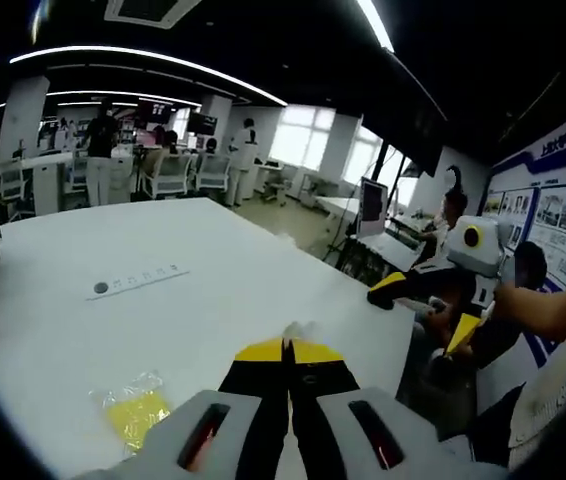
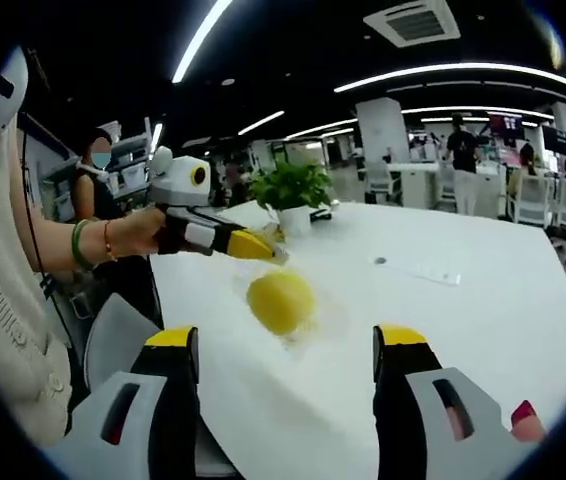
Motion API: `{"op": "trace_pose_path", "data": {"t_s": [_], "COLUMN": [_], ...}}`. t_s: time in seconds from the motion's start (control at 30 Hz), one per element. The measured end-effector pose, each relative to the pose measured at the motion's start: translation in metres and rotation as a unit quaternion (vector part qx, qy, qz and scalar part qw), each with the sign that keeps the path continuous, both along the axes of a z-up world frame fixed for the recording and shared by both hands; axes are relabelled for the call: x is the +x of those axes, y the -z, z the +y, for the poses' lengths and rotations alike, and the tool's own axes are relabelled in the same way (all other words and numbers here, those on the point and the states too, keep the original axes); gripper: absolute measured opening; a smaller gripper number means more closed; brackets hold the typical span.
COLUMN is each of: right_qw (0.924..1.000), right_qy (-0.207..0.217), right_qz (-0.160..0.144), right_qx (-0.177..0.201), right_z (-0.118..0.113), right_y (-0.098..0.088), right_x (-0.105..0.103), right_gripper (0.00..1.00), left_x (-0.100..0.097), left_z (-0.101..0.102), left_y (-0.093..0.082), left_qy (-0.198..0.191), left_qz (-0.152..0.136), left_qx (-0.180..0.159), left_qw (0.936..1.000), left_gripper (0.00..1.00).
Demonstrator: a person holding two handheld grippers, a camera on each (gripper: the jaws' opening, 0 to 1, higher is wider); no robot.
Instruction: Compare the silicone blocks by pressing each to a similar depth, holding the contact briefly, and releasing to observe deformation and rebound differences across the visible hardness samples.
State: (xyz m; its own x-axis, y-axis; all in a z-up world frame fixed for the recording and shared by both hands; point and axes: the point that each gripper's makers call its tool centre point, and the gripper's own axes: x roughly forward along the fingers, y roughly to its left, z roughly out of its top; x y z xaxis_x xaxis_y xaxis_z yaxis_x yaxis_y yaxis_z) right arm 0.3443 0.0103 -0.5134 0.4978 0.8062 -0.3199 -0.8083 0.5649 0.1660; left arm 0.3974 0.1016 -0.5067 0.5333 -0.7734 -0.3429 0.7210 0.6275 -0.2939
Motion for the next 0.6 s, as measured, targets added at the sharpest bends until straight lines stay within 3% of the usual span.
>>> {"op": "trace_pose_path", "data": {"t_s": [0.23,0.6], "right_qw": [0.9985,0.9886], "right_qy": [-0.044,-0.118], "right_qz": [-0.011,-0.015], "right_qx": [-0.032,-0.092], "right_z": [0.015,0.043], "right_y": [-0.005,-0.001], "right_x": [0.010,0.028], "right_gripper": [0.68,0.69], "left_x": [-0.003,0.001], "left_z": [0.001,0.004], "left_y": [-0.008,-0.020], "left_qy": [0.009,0.022], "left_qz": [-0.003,-0.014], "left_qx": [-0.002,0.001], "left_qw": [1.0000,0.9997], "left_gripper": [0.00,0.00]}}
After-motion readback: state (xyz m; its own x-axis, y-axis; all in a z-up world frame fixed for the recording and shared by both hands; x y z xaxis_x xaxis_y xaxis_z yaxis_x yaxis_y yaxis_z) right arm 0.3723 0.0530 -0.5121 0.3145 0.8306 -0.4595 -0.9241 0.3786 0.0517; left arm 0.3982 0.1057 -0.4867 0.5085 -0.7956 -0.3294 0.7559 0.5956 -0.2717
